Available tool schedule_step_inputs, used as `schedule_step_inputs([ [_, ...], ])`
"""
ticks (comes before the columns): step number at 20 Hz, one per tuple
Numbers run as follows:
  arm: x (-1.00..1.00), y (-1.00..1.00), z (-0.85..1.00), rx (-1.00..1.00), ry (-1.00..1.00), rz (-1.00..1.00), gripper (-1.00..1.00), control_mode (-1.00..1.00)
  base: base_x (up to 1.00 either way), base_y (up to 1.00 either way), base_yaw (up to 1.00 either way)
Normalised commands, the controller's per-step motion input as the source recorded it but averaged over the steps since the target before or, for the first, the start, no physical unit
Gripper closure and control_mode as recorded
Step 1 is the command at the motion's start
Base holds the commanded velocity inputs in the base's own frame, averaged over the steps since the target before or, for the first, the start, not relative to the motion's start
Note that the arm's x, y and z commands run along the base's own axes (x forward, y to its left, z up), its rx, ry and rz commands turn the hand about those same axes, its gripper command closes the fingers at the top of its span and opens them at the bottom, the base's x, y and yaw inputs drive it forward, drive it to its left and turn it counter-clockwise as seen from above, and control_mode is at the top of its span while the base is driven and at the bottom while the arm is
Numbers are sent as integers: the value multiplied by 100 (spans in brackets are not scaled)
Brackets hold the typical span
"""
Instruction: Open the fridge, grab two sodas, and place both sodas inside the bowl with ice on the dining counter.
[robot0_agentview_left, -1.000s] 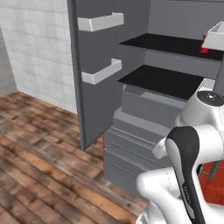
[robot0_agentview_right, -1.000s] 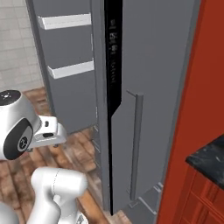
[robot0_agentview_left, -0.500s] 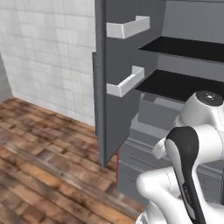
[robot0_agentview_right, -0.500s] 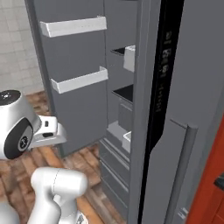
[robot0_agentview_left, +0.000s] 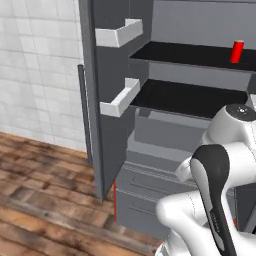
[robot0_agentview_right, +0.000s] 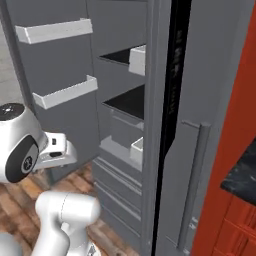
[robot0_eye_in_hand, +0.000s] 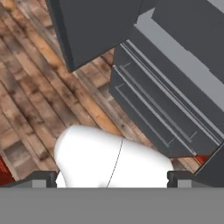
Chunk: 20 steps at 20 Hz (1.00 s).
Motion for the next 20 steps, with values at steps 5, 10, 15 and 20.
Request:
schedule_step_inputs([
  [5,0,0,0,0,0,0,-100,100,33,55,-47],
  [10,0,0,0,0,0,0,-100,100,42,47,-46],
  [15,0,0,0,0,0,0,-100,100,42,1,-40],
  [20,0,0,0,0,0,0,-100,100,38,0,-40],
])
